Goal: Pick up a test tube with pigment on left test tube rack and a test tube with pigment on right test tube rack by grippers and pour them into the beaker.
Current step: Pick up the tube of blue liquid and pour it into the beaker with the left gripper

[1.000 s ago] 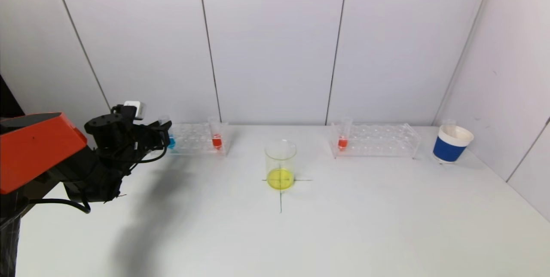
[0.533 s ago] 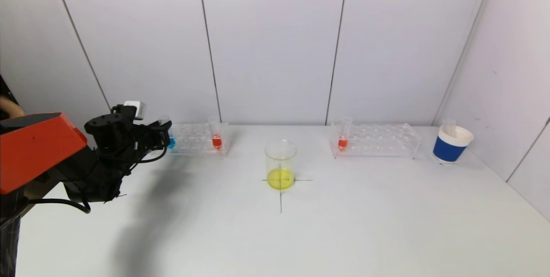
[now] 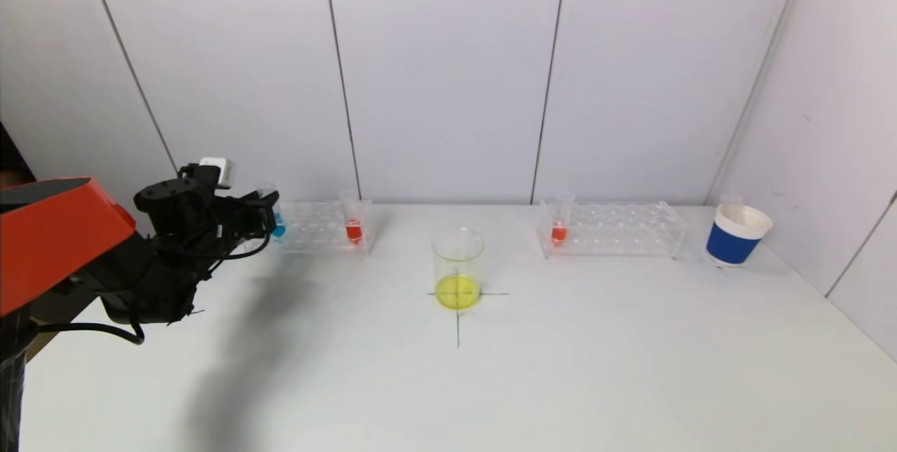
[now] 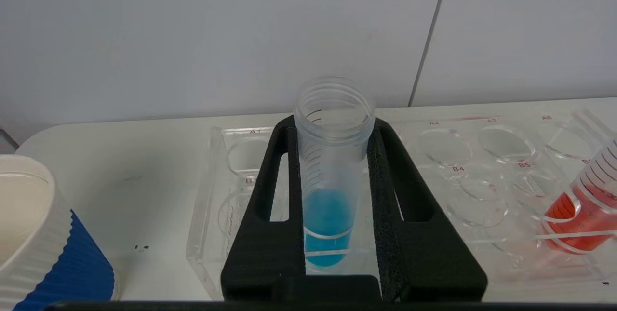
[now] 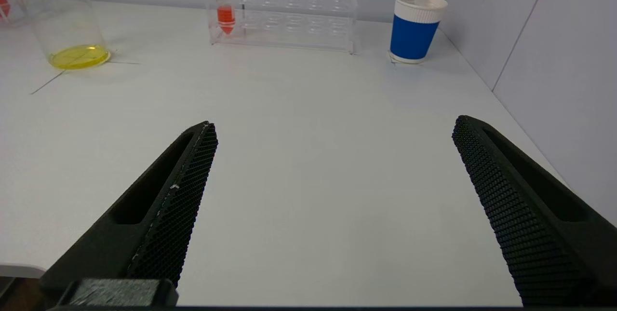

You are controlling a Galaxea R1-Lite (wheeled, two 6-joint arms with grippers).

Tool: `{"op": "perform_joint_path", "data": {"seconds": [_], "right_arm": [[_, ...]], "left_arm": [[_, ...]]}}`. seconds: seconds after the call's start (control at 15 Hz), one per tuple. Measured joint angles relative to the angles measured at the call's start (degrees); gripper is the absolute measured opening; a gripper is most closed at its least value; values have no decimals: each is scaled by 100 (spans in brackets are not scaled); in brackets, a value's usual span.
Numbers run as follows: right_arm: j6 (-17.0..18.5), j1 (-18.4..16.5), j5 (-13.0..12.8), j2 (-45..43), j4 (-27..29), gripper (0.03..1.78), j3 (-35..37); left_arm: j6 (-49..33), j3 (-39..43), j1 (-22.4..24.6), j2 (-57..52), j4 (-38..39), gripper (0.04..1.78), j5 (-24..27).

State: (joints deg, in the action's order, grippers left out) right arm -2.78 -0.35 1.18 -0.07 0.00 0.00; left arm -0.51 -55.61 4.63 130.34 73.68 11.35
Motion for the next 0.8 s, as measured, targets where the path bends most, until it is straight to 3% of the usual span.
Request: {"op": "perform_joint_path", "data": {"seconds": [0.8], "right_arm": [[0,0,2,0,0,177,0]], "left_arm": [[0,-561,-26,-573,-817,42,2]]}}
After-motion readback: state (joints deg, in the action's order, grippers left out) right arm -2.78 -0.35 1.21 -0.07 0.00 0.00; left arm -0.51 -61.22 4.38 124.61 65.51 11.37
